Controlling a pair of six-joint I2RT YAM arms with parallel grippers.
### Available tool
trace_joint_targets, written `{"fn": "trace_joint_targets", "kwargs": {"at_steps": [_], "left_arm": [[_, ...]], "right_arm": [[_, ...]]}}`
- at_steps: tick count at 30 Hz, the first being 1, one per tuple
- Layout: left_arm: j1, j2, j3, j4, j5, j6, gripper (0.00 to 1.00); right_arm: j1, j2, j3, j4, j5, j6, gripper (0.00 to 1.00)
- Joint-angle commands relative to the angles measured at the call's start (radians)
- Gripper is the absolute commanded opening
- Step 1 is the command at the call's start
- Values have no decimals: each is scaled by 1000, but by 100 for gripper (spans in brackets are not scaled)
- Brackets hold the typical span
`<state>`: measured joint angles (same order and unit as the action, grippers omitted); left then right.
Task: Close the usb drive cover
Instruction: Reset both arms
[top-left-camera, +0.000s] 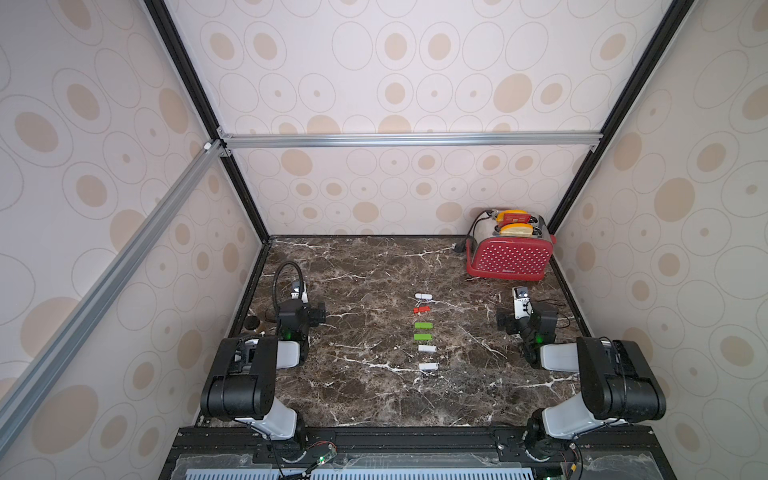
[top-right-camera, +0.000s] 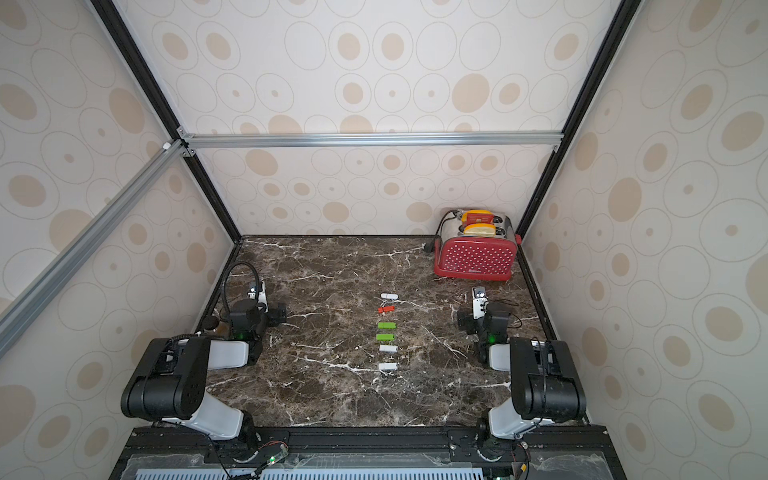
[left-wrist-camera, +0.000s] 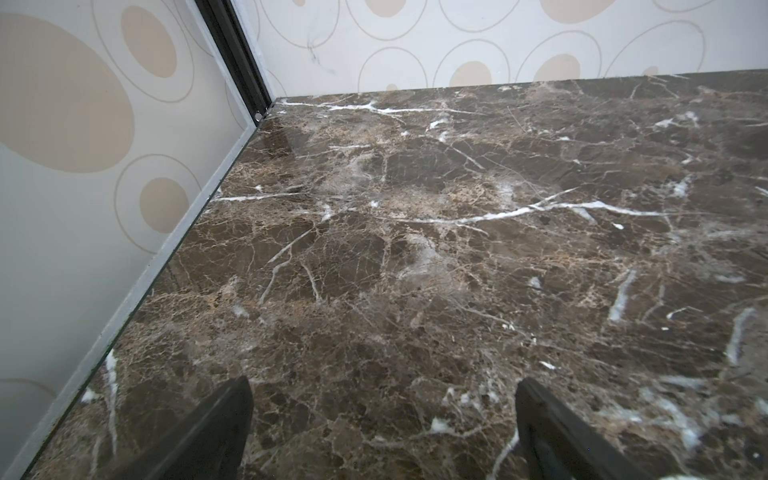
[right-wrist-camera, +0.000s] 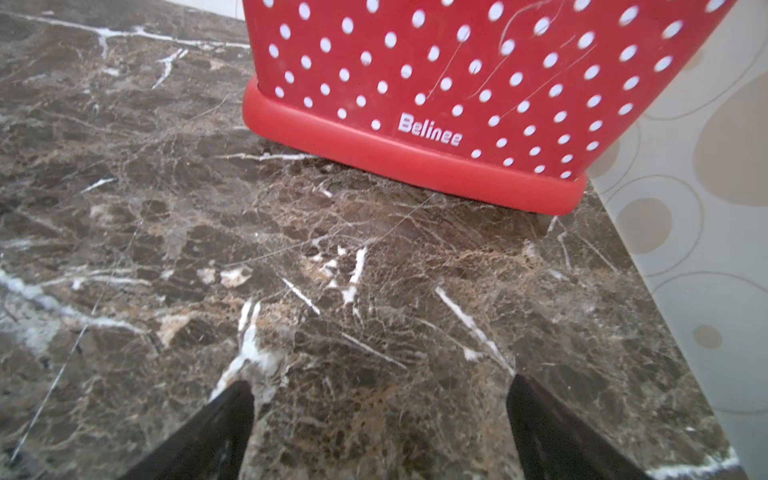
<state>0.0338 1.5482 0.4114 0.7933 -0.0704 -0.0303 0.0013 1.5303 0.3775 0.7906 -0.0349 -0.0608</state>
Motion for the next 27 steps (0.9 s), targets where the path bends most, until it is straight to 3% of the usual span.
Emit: {"fn": "trace_joint_targets", "kwargs": {"at_steps": [1,27], "left_arm": [[4,-11,16,35,-9,-11,99],[3,-10,17,37,-12,-10,99]], "right_arm": [[-2,6,45,-7,49,33,99],[5,3,46,-17,49,21,99]]}}
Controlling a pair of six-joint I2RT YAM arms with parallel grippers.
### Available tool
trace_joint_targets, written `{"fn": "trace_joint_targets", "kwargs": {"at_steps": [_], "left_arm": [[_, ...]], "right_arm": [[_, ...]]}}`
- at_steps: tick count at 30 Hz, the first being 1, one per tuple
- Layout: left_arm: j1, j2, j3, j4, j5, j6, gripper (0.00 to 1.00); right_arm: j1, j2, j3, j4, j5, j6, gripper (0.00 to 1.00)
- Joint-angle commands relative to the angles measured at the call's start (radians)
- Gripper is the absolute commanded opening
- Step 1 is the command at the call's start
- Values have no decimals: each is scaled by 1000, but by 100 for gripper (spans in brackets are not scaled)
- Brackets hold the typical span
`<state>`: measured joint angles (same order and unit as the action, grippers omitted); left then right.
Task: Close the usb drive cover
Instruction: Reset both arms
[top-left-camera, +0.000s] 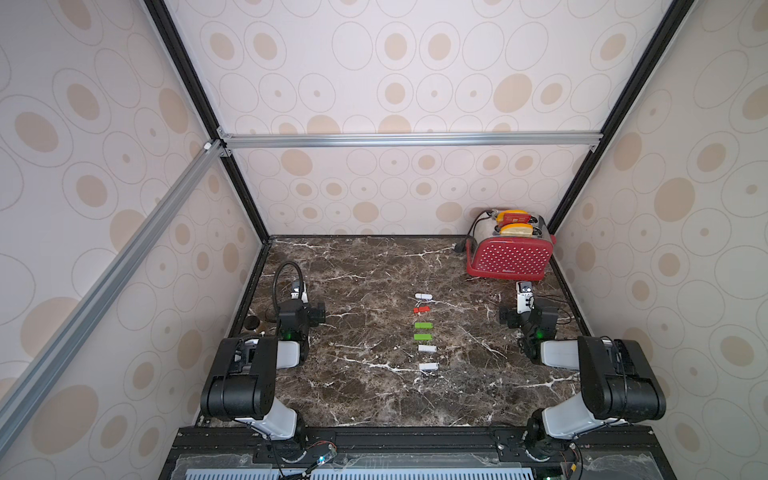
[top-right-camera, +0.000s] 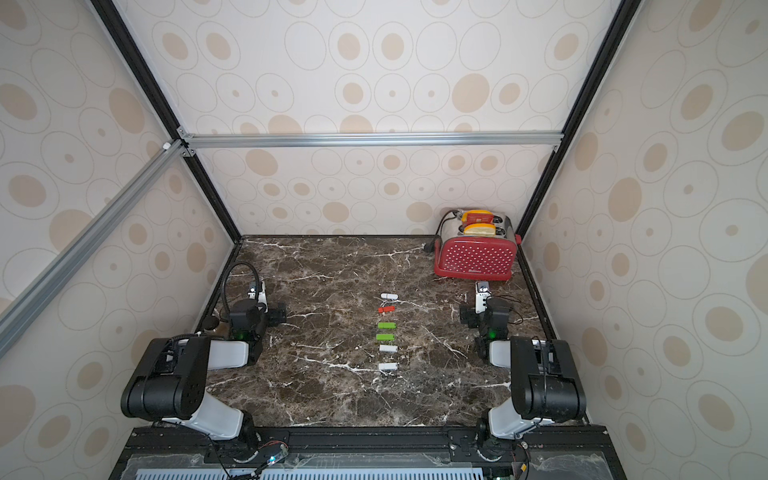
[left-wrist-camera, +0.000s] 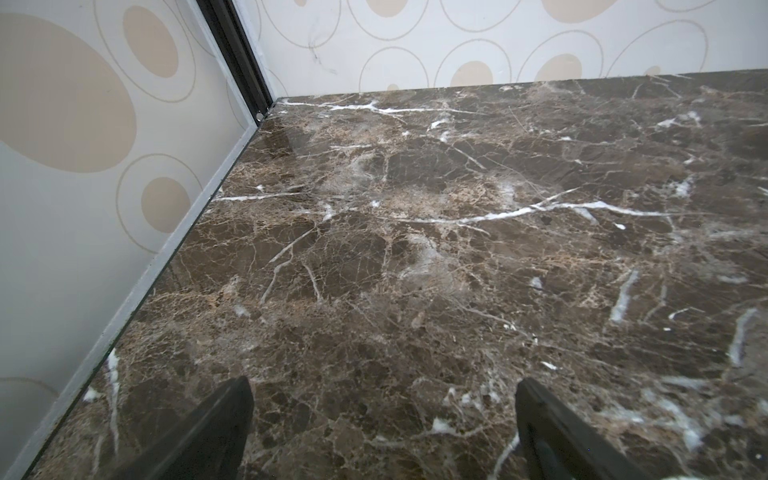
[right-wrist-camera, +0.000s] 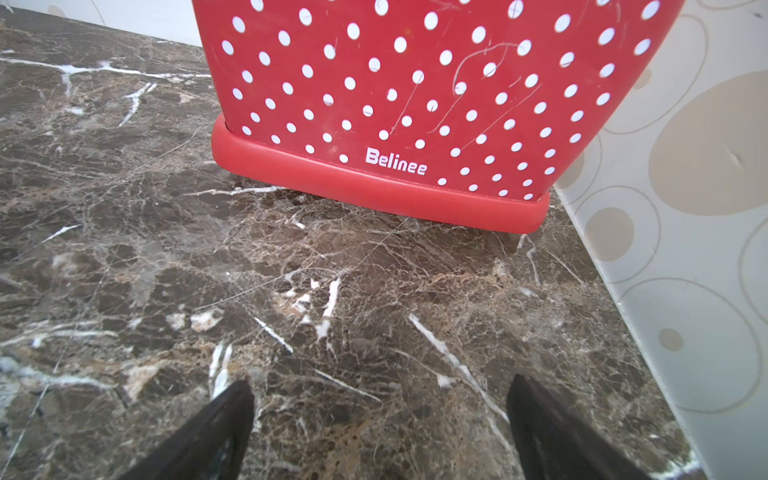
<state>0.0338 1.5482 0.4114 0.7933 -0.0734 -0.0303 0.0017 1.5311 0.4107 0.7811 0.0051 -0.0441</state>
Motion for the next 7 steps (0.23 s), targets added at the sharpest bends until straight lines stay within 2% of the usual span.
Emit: {"fn": "trace_joint_targets", "kwargs": {"at_steps": [1,7], "left_arm": [[2,-10,14,37,-9,-11,99],[2,-8,16,37,-8,-11,99]], "right_arm": [[5,2,13,-7,10,5,99],[6,3,13,-7,10,5,99]]}}
